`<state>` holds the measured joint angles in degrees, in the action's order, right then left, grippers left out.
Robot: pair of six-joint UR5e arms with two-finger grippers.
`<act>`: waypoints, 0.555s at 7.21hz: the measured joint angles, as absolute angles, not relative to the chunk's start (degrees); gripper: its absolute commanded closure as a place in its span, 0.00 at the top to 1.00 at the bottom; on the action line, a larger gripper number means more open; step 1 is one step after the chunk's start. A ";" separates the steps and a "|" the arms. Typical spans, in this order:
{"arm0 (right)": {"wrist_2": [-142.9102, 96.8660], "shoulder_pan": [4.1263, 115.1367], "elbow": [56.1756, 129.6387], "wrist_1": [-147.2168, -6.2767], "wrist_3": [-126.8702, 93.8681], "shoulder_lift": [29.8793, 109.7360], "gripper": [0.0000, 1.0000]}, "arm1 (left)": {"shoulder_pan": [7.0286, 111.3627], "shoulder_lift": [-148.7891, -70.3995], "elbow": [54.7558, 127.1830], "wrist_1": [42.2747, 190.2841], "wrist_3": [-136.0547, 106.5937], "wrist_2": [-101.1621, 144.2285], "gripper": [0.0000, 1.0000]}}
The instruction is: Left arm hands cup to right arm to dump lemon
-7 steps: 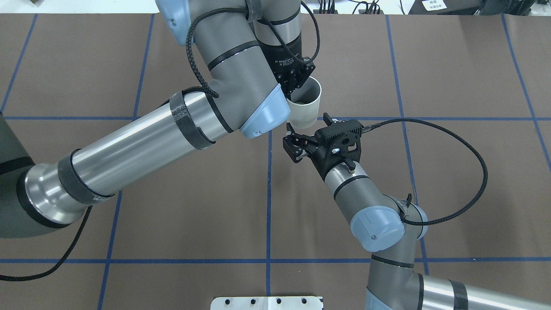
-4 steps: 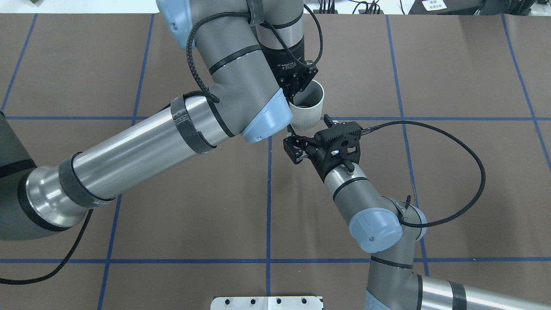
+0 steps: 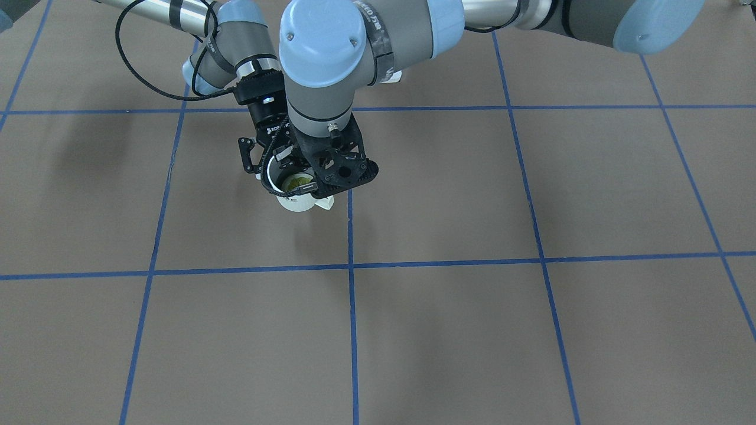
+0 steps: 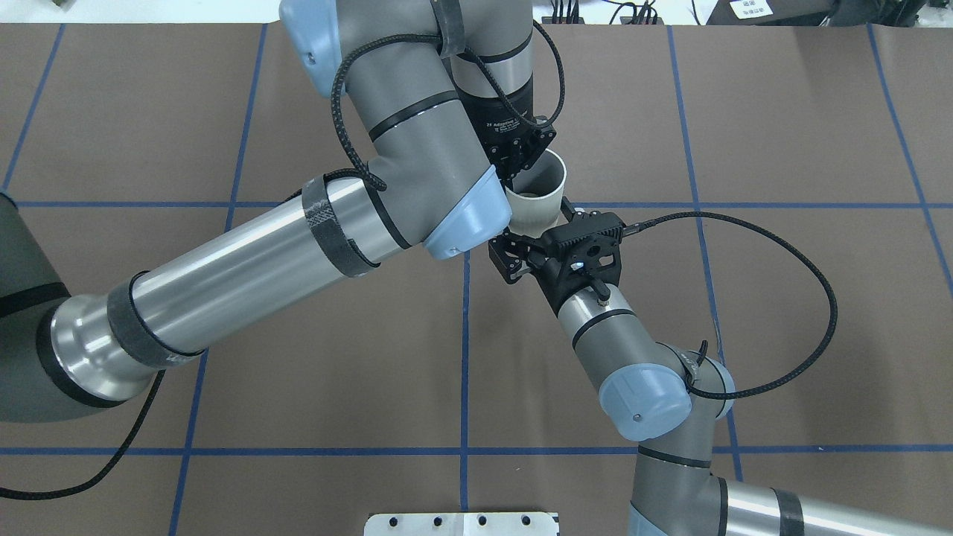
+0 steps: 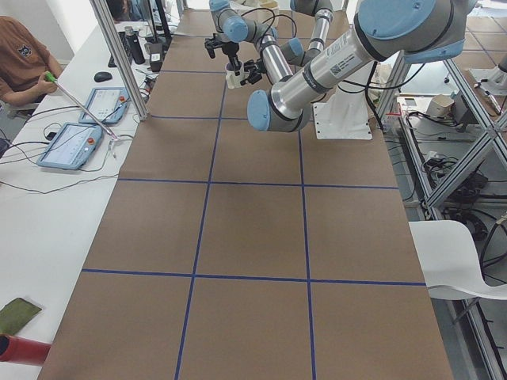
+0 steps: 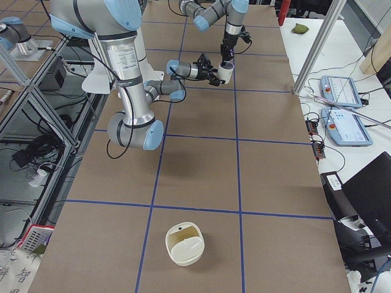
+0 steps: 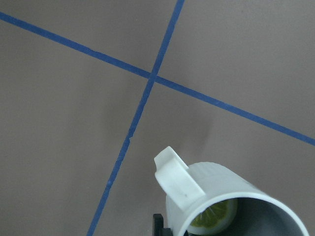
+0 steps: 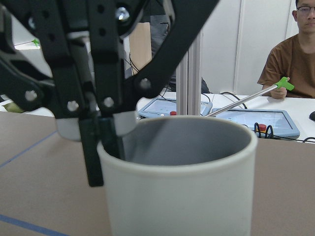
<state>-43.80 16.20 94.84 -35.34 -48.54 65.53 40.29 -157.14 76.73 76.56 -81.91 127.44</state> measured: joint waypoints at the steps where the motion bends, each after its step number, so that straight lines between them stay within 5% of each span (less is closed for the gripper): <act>1: -43.39 16.18 94.71 -35.41 -48.25 65.41 0.99 | 40.26 -157.17 76.73 76.51 -81.94 127.44 0.00; 4: -42.11 16.17 94.33 -35.50 -47.20 65.08 0.98 | 40.19 -157.23 76.76 76.38 -82.00 127.44 0.00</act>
